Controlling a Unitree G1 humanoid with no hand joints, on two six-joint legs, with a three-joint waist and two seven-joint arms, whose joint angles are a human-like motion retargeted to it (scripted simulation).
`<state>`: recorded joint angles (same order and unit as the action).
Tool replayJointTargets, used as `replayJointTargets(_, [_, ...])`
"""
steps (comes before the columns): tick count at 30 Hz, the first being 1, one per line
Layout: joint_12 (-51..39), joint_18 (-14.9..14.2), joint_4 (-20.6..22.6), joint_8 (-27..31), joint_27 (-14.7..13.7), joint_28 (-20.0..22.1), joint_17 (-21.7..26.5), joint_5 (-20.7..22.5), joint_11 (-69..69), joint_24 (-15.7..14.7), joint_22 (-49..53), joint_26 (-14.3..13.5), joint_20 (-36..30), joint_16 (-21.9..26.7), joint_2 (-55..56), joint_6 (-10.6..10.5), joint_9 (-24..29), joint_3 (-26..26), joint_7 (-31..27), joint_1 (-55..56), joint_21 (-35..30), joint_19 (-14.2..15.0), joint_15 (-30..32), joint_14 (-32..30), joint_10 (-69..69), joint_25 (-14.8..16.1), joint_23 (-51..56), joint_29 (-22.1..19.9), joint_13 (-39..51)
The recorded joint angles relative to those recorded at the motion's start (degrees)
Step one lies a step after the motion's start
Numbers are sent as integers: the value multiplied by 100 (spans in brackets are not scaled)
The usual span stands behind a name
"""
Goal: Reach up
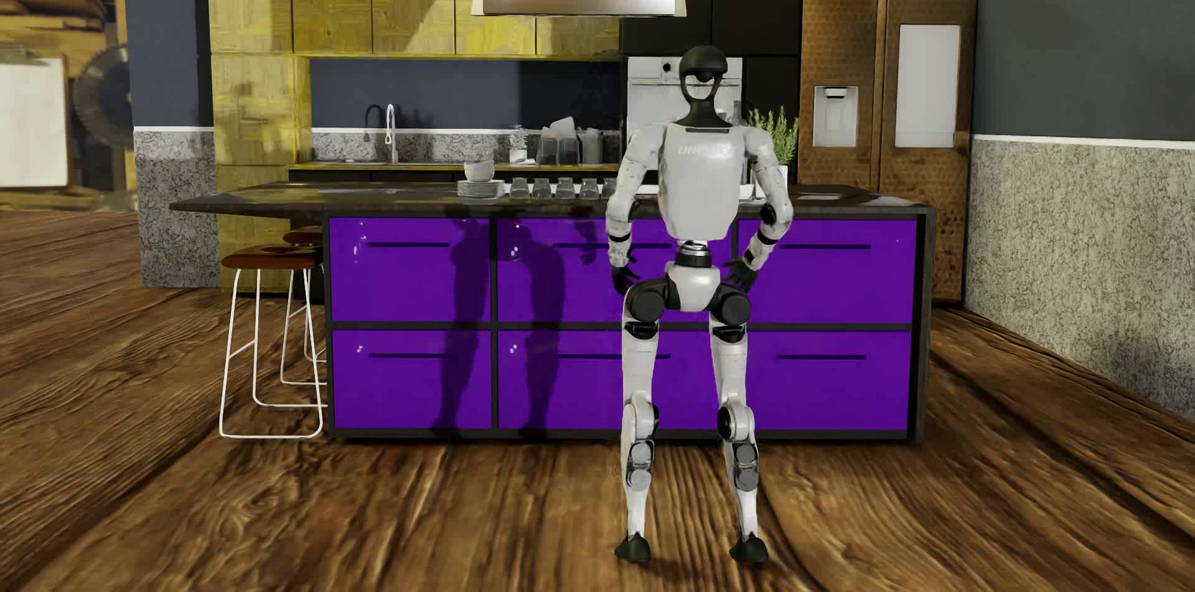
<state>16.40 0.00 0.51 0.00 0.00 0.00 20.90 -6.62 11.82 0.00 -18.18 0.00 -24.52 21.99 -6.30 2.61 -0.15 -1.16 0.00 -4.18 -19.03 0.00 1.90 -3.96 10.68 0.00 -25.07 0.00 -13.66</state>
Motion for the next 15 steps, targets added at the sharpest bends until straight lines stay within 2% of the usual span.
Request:
replayJointTargets(1, [-6,0,36,0,0,0,-17,-52,-45,0,-31,0,-22,-5,-61,27,-44,-73,0,27,111,0,-17,82,13,0,-20,0,-27])
replayJointTargets(2, [32,0,46,0,0,0,30,-55,-49,0,-57,0,30,-19,-63,13,-62,-94,0,55,-362,0,-18,155,84,0,-15,0,30])
replayJointTargets(10, [-98,0,39,0,0,0,56,-57,-47,0,-134,0,110,-60,-83,4,-44,-89,0,31,-371,0,-11,147,65,0,41,0,103])
replayJointTargets(15, [-647,0,22,0,0,0,208,-42,-62,0,-86,0,141,43,-115,41,-41,-139,0,31,-691,0,23,182,100,0,150,0,597])
